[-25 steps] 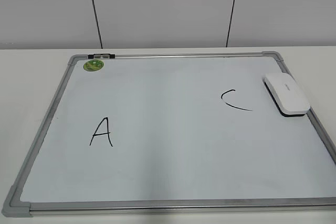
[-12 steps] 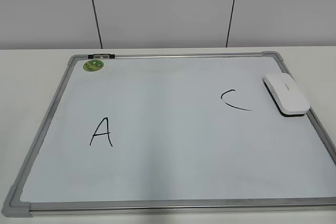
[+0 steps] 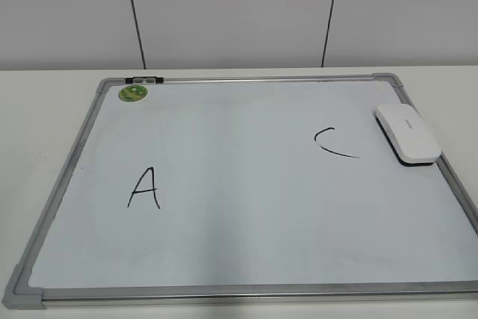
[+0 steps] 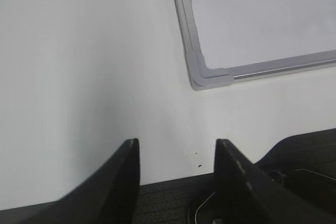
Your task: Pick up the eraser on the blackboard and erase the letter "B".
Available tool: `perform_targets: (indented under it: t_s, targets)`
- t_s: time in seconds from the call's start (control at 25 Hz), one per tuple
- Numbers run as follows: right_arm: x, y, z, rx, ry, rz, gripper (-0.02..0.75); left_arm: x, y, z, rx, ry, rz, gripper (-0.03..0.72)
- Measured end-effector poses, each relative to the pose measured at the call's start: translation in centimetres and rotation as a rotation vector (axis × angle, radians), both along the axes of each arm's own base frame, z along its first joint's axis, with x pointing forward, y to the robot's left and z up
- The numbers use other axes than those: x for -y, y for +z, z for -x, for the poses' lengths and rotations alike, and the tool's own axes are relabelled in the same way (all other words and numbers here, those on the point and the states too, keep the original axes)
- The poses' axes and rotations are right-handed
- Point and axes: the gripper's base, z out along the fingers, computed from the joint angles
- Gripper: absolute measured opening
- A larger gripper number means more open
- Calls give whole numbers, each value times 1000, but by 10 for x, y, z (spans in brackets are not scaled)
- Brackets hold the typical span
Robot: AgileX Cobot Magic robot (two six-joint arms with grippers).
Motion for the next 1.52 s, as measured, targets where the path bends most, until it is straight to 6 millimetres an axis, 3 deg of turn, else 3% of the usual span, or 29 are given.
perform_targets:
  t_s: [0.4,1.12,1.52]
  targets:
    - [0,1,3,20,-2,1,592,-1,2,4,31,5,3,356]
    - [-1,8,54,366,-21,25,592,-6,10,62,397,135,18,354]
    - [-1,7,59,400,-22,30,592,-6,10,63,399,135,19,347]
